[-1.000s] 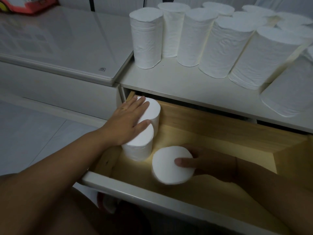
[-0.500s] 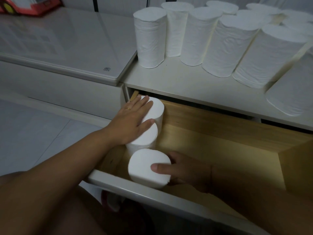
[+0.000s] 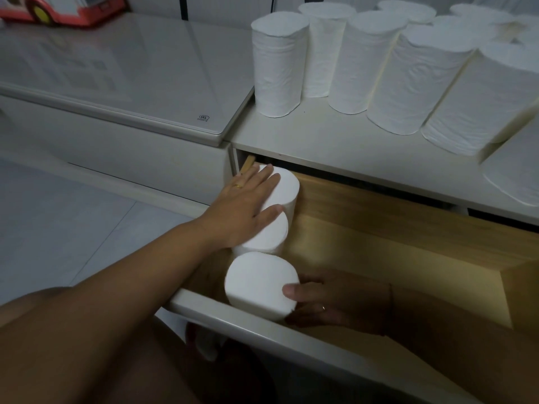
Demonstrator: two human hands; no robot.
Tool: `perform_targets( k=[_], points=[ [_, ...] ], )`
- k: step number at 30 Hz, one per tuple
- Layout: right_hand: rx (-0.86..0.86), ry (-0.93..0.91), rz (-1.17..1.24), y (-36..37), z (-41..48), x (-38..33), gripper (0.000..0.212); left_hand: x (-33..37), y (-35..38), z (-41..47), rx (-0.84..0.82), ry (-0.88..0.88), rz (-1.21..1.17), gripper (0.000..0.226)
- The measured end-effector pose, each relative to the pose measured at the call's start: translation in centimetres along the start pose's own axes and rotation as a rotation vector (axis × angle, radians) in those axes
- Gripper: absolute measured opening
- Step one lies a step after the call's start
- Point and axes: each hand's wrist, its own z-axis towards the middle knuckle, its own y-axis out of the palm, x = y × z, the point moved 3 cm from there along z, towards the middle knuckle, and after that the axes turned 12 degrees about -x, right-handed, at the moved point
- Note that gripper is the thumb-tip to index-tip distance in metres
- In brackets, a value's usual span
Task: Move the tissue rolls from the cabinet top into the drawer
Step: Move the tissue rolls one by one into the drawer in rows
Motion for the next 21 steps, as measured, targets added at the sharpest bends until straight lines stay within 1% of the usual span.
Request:
perform_targets(
  k=[2,6,13,16,21],
  points=[
    [-0.008,-0.009,0.009,0.5,0.4,-0.2,0.069,0.0,0.0,0.0,0.007,0.001,0.005,0.063],
    [-0.011,-0.022,-0.014,1.2,1.1,-0.7,0.051,-0.1,0.0,0.1,0.018,0.004,0.01,0.063],
    [-0.023,-0.062,-0.014,2.0,2.3,-1.1,0.051,0.0,-0.1,0.1,0.025,0.006,0.014,0.063],
    [-0.034,-0.075,-0.021,2.3,2.8,-1.2,0.045,0.1,-0.1,0.0,0.027,0.006,0.009,0.062],
    [-0.015,-0.073,-0.024,2.2,3.3,-1.0,0.048,0.1,-0.1,0.0,0.029,0.008,0.014,0.062]
  ],
)
